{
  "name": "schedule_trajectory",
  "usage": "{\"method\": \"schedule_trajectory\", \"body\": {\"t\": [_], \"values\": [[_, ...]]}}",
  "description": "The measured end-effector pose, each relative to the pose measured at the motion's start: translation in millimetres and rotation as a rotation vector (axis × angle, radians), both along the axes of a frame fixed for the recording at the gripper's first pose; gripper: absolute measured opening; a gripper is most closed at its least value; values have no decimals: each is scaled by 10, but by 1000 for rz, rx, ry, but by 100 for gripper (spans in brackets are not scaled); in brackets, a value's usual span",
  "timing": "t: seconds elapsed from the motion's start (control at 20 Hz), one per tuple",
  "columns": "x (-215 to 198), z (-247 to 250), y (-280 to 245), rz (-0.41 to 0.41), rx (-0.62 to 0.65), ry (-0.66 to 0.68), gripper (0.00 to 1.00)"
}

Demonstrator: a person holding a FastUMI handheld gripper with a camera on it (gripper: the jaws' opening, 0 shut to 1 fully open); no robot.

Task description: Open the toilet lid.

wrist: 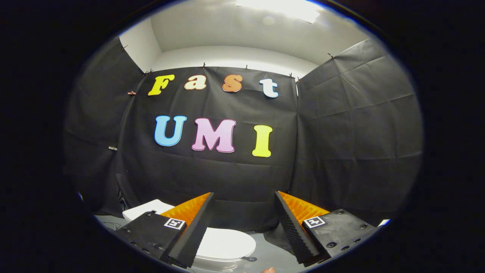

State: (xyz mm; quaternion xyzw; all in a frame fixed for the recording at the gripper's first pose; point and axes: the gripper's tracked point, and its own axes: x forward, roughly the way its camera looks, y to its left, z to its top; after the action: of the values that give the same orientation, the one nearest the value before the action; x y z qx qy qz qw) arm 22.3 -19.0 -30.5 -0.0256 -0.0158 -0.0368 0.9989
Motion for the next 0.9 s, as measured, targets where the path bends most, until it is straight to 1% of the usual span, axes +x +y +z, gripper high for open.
{"method": "schedule_trajectory", "body": {"t": [0.25, 0.4, 0.6, 0.75, 0.9], "values": [[122, -518, 18, 41, 6, 28, 98], [221, -881, -90, 39, -15, 42, 98], [267, -1350, -190, 59, -35, 71, 98], [306, -1726, -279, 79, -14, 118, 98], [374, -2014, -415, 91, 38, 146, 98]]}}
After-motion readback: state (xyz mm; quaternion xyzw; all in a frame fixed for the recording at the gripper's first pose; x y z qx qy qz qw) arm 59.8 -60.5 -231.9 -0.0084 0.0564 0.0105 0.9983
